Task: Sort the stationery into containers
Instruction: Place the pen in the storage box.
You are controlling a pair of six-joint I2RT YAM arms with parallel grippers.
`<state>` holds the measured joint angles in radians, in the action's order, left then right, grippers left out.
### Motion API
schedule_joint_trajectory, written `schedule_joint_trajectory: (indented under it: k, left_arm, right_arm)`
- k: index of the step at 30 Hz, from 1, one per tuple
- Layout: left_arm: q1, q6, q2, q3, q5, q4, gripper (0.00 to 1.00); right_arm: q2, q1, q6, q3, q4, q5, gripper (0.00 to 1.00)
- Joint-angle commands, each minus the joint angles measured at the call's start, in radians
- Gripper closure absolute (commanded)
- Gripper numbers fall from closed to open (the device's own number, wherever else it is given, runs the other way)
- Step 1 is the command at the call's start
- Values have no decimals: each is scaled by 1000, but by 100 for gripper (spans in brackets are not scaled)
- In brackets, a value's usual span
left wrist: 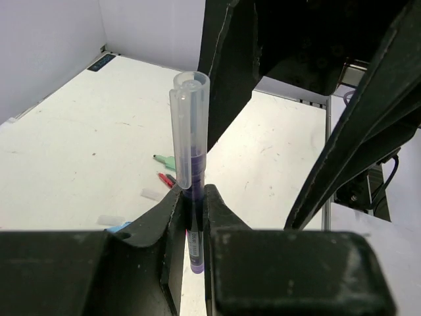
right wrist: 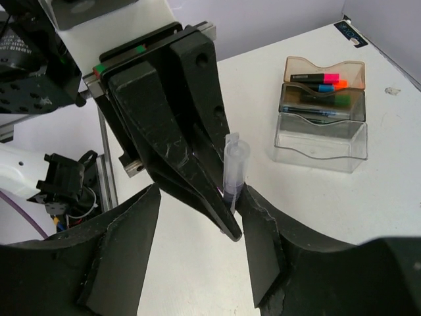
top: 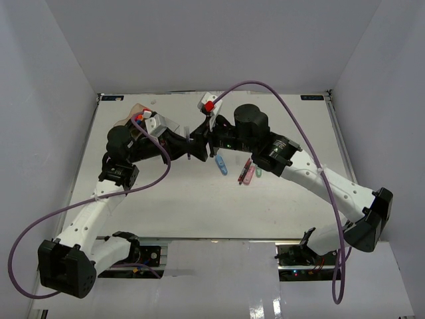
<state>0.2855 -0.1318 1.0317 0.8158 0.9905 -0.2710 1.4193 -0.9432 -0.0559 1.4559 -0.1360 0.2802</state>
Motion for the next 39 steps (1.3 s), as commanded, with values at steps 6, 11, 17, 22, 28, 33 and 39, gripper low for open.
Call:
schedule_joint_trajectory:
  k: [6, 11, 17, 22, 28, 33, 39]
  left_arm:
    - [-3, 0, 21, 48, -38, -2, 100]
    - [-3, -28, 15, 54, -81, 3, 100]
    - [-3, -173, -1, 16, -102, -111, 100]
    - [-3, -265, -2, -12, -113, -212, 100]
    - [-3, -285, 5, -12, -113, -221, 100]
    - [-2, -301, 8, -17, -105, -241, 100]
    - [-3, -335, 16, -33, -86, -290, 100]
  right_arm:
    - [-75, -5, 17, -80, 13, 16, 39]
    - [-141, -3, 39, -210, 62, -45, 39]
    - [-187, -2, 31, -377, 254, -73, 40]
    - [-163, -2, 4, -499, 458, -41, 42]
    - [-138, -2, -10, -548, 654, -56, 42]
    - [-126, -2, -9, -552, 736, -70, 42]
    - [-85, -2, -22, -529, 782, -58, 42]
